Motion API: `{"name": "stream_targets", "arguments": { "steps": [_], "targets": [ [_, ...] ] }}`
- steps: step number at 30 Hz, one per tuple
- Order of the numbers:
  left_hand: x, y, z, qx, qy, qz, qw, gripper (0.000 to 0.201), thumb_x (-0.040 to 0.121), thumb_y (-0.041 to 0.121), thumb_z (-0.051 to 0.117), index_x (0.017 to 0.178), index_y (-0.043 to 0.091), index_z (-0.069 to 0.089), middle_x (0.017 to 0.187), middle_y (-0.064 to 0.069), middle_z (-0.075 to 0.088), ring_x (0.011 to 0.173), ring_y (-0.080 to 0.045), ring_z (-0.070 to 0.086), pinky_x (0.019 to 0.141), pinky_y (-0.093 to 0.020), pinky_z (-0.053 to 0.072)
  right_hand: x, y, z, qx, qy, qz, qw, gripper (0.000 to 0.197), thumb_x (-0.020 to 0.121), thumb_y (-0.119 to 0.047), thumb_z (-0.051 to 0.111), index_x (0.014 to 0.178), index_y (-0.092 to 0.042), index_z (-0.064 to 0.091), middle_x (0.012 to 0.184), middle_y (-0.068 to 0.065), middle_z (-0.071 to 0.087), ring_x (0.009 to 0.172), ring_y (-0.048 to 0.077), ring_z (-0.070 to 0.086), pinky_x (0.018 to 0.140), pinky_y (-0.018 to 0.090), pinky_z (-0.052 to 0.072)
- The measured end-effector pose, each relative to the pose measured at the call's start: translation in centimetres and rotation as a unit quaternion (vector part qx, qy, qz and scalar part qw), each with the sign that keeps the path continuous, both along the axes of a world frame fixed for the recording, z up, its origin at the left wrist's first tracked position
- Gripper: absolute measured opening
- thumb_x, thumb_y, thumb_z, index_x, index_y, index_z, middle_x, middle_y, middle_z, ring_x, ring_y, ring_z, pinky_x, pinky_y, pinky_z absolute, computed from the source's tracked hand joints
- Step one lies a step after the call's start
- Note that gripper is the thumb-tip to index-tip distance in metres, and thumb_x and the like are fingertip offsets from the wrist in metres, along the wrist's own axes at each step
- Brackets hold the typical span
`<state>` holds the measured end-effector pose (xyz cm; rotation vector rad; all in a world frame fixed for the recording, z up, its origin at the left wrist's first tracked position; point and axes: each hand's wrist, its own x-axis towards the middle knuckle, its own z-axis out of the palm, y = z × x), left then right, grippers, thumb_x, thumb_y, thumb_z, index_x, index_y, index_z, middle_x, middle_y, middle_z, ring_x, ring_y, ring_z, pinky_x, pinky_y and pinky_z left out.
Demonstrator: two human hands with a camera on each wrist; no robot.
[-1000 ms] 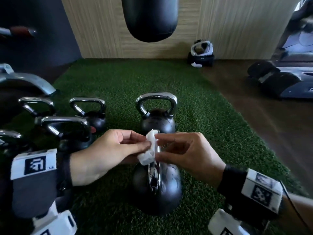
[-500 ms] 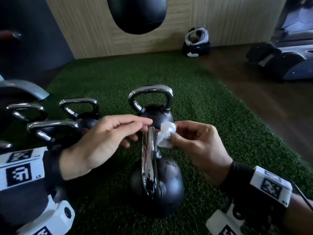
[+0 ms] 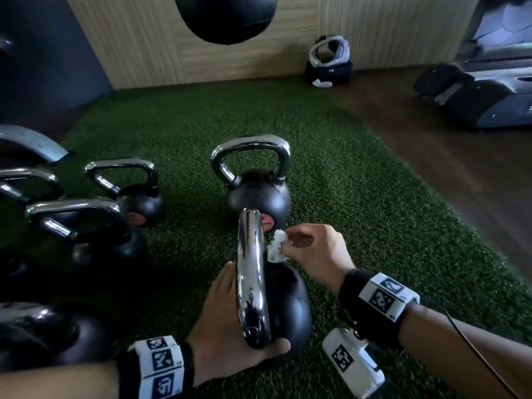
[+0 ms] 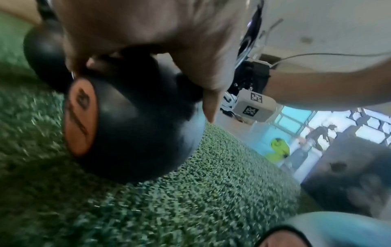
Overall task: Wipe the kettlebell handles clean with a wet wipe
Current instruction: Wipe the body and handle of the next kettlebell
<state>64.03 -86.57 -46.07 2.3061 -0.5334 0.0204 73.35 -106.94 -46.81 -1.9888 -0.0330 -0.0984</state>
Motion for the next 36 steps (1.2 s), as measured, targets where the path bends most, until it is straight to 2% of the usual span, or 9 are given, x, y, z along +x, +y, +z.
{"name": "stream_targets", "arguments": {
  "steps": [5,9,12,15,18,22,28,31,36],
  "targets": [
    [0.3,0.0,-0.9,-0.047,-0.045,-0.018,0.998,0.096,0.066,0.072,0.081,0.144,0.05,0.03,0.143,0.01,0.054,0.137,-0.018,0.051,0.113,-0.05,0.043,0.2,1.4,-0.2,0.0,-0.02,0.049,0.999,0.015,0.081,-0.045,0.077,0.096,-0.046,0.079,0.088,-0.017,0.077,0.081,-0.002,0.07,0.083,0.031,0.06],
    [0.5,0.1,-0.9,-0.017,-0.061,-0.018,0.998,0.097,0.067,0.08,0.073,0.145,0.059,0.021,0.146,0.008,0.052,0.139,-0.018,0.049,0.114,-0.051,0.041,0.3,1.5,-0.3,0.008,-0.034,0.068,0.997,0.026,0.071,-0.063,0.073,0.097,-0.06,0.073,0.087,-0.019,0.072,0.077,-0.003,0.065,0.071,0.027,0.053],
    [0.9,0.7,-1.2,-0.012,-0.022,-0.021,0.999,0.097,0.063,0.082,0.075,0.139,0.071,0.016,0.15,0.022,0.043,0.143,-0.007,0.042,0.12,-0.04,0.036,0.0,2.1,-0.3,0.043,-0.035,0.061,0.997,0.012,0.07,-0.046,0.085,0.074,-0.052,0.075,0.078,-0.013,0.07,0.068,-0.004,0.061,0.067,0.026,0.053],
    [2.3,2.1,-1.9,-0.004,0.035,-0.067,0.997,0.101,0.06,0.078,0.081,0.145,0.044,0.039,0.142,0.035,0.046,0.137,0.009,0.042,0.117,-0.02,0.033,-0.1,2.0,-0.5,0.063,-0.017,0.045,0.997,0.013,0.074,-0.038,0.088,0.076,-0.029,0.079,0.073,-0.006,0.075,0.064,0.001,0.064,0.068,0.035,0.058],
    [3.6,3.4,-1.9,0.003,0.073,-0.086,0.994,0.114,0.054,0.059,0.097,0.147,0.022,0.043,0.143,0.022,0.051,0.137,0.003,0.046,0.114,-0.015,0.036,-0.1,1.5,0.8,0.029,-0.014,0.041,0.999,0.008,0.078,-0.039,0.086,0.078,-0.036,0.079,0.079,-0.006,0.078,0.069,0.004,0.069,0.071,0.031,0.059],
    [4.0,4.1,-1.5,0.052,0.081,-0.097,0.991,0.121,0.05,0.065,0.095,0.149,0.023,0.039,0.146,0.015,0.047,0.139,0.0,0.043,0.116,-0.019,0.036,0.1,1.7,2.5,0.021,-0.103,0.034,0.994,0.016,0.082,-0.041,0.081,0.085,-0.025,0.08,0.082,0.002,0.074,0.072,0.021,0.069,0.068,0.044,0.058],
    [4.3,4.7,-0.6,0.094,0.12,-0.126,0.98,0.116,0.054,0.065,0.094,0.148,0.024,0.039,0.144,0.012,0.047,0.138,-0.004,0.044,0.116,-0.029,0.04,0.3,1.2,3.1,-0.01,-0.104,0.04,0.994,0.028,0.078,-0.042,0.085,0.091,-0.018,0.081,0.083,-0.003,0.075,0.074,0.006,0.068,0.069,0.036,0.059],
    [4.2,4.3,0.1,0.134,0.114,-0.151,0.973,0.112,0.061,0.06,0.093,0.15,0.032,0.03,0.15,0.016,0.037,0.143,0.0,0.033,0.119,-0.011,0.024,-0.1,1.7,4.0,-0.016,-0.225,0.034,0.974,0.025,0.085,-0.036,0.074,0.094,-0.014,0.08,0.08,-0.01,0.063,0.065,-0.004,0.054,0.058,0.015,0.044],
    [4.1,3.8,1.0,0.175,0.105,-0.129,0.97,0.107,0.062,0.052,0.095,0.142,0.038,0.025,0.135,0.032,0.029,0.138,0.0,0.03,0.103,0.01,0.008,-4.6,1.3,5.7,-0.108,-0.357,0.059,0.926,0.033,0.086,-0.002,0.08,0.117,-0.013,0.078,0.104,-0.004,0.073,0.092,-0.002,0.062,0.087,0.009,0.051]
  ]
}}
